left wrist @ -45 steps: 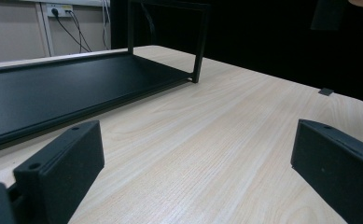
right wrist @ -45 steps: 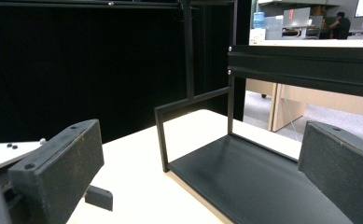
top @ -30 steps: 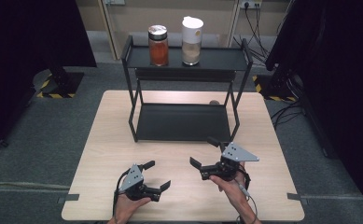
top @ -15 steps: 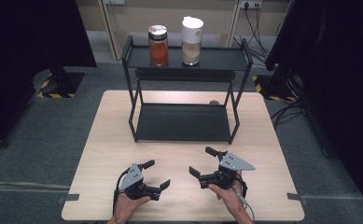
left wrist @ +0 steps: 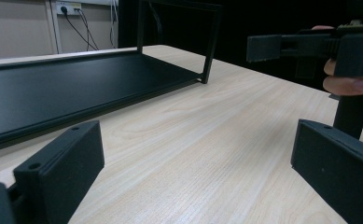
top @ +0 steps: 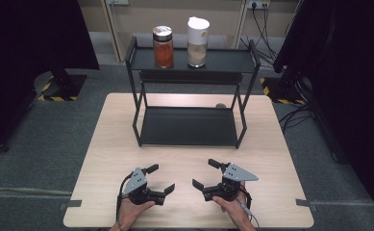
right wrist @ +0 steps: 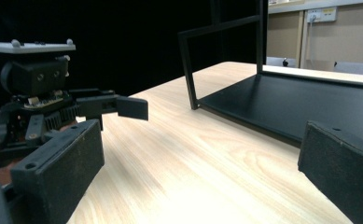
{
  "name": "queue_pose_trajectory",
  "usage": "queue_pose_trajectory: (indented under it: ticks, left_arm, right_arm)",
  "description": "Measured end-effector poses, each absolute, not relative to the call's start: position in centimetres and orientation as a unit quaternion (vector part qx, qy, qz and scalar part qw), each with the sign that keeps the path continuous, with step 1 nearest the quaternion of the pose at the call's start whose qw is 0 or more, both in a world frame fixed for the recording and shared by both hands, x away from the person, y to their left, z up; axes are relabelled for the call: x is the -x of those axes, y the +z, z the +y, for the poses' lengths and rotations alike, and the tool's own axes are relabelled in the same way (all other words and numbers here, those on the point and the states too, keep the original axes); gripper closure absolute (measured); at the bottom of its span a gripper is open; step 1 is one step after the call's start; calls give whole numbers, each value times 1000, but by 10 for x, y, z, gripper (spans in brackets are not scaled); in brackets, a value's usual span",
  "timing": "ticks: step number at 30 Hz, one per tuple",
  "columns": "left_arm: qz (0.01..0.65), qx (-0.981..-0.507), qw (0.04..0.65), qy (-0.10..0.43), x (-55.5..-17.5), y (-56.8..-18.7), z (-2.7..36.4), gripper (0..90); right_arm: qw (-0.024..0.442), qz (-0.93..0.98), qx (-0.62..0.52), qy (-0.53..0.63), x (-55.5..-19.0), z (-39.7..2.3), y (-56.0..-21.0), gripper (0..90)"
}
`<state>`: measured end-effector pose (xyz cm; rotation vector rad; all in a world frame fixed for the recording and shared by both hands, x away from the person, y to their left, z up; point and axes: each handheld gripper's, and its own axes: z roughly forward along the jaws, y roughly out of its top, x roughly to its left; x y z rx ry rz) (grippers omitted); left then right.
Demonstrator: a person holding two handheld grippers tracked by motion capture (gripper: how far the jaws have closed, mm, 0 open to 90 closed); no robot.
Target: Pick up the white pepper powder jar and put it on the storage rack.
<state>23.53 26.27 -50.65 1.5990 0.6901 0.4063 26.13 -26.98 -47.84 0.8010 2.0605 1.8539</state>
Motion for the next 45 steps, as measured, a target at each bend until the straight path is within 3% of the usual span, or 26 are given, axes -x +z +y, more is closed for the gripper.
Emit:
queue_pose_trajectory:
  ticks: [45]
  left_arm:
    - [299,-695,628,181,-232,-506,264,20]
  right_arm:
    - [117,709,-291,632,-261,-272,-488,6]
